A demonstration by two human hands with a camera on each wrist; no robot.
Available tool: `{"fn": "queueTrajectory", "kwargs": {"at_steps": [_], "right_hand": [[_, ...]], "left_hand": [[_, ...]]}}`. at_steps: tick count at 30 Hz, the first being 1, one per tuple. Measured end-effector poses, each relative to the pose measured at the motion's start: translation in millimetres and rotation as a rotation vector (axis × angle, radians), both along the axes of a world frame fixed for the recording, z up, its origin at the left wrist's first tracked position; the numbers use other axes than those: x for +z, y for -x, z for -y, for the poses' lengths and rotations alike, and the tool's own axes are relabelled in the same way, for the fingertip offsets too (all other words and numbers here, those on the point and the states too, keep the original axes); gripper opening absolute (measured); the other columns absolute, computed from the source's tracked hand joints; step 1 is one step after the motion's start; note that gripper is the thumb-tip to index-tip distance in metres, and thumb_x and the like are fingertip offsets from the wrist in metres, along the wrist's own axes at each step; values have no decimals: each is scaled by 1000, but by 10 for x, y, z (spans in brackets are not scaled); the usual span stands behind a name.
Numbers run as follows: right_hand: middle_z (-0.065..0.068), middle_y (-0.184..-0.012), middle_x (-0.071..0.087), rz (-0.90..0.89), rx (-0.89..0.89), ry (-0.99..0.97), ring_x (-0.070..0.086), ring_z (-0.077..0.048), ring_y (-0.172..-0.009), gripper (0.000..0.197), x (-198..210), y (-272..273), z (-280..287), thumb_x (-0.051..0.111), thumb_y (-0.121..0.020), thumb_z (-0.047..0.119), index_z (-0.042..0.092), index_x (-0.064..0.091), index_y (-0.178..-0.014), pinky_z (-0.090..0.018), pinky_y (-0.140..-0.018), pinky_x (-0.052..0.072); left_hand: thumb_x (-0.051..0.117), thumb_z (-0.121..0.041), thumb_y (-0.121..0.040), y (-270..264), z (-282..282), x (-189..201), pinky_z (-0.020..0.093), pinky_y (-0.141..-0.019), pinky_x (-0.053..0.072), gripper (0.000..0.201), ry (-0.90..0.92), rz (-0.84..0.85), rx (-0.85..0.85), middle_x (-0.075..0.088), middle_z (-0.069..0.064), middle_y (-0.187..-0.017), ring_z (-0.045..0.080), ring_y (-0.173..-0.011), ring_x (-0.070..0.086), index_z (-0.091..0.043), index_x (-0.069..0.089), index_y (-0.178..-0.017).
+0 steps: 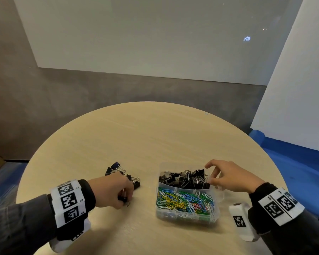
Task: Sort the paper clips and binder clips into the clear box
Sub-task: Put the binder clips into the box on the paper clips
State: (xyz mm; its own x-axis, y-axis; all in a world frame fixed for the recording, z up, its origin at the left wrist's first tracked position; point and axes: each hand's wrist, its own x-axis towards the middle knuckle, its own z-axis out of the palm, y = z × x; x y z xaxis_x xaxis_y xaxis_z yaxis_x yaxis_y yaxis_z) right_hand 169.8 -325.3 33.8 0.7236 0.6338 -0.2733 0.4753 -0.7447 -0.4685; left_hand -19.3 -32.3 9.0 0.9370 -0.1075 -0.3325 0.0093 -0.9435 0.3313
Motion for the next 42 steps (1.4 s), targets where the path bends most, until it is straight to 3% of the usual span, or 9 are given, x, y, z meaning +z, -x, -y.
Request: {"fn": "queueTrajectory", "kwargs": {"at_steps": [3,7,13,17,24,29,33,37,42], "right_hand": [[-1,-83,73,-75,-4,-31,67,-11,-60,52,-22,0,8,64,-89,14,20,41,-135,-19,-59,50],[-7,-86,73,-115,1,-30,66,-7,-57,60,-33,12,1,60,-91,12,19,32,-144,-21,-59,54],[-10,-90,72,-130,4,-29,62,-1,-48,60,-31,20,-4,59,-92,10,17,31,-145,-21,-58,55],[-9,-92,72,-139,6,-27,63,-1,-49,60,-41,10,3,58,-93,11,18,30,-146,-20,-57,54],[-9,-96,70,-111,12,-23,61,3,-47,60,-50,26,-26,56,-94,11,18,28,-147,-16,-56,52],[-7,-94,69,-100,15,-26,59,8,-46,59,-40,65,-35,52,-95,11,17,27,-148,-10,-50,47],[0,-88,65,-100,23,-20,59,9,-46,60,-8,87,-35,53,-95,11,17,26,-148,-9,-49,45],[-5,-92,67,-100,22,-23,60,8,-47,60,-2,93,-32,52,-95,11,17,26,-149,-11,-50,47],[-7,-96,68,-81,37,-2,60,9,-47,60,-4,92,-34,52,-96,12,18,24,-149,-10,-50,48]], "left_hand": [[63,-14,-83,-14,1,2,29,-83,52,17,-22,-31,-2,68,-5,-100,11,-87,61,-24,68,-97],[62,-14,-88,-34,25,-33,9,-69,40,15,-50,-40,-43,63,-3,-104,6,-85,52,-22,66,-101],[58,-15,-91,-23,0,-63,4,-65,33,14,-43,-13,-33,49,-12,-97,5,-88,47,-21,62,-103],[51,-13,-93,15,14,-50,8,-61,38,11,14,-47,-6,64,4,-102,8,-74,52,-24,52,-95],[55,-14,-94,-290,195,269,9,-65,42,9,86,251,-4,61,-10,-89,5,-76,56,-22,59,-95],[50,-2,-94,-753,451,365,8,-62,43,18,135,350,28,69,6,-96,7,-71,57,-8,65,-102],[52,-4,-94,-1009,622,334,16,-74,45,21,86,313,-19,70,6,-105,13,-84,61,-8,68,-106],[51,-3,-94,-1121,675,245,30,-87,53,27,-77,220,-93,69,5,-112,20,-101,64,-13,70,-110],[54,-5,-93,-1105,688,186,38,-92,47,33,-233,261,-169,54,0,-126,19,-118,47,-23,63,-120]]}}
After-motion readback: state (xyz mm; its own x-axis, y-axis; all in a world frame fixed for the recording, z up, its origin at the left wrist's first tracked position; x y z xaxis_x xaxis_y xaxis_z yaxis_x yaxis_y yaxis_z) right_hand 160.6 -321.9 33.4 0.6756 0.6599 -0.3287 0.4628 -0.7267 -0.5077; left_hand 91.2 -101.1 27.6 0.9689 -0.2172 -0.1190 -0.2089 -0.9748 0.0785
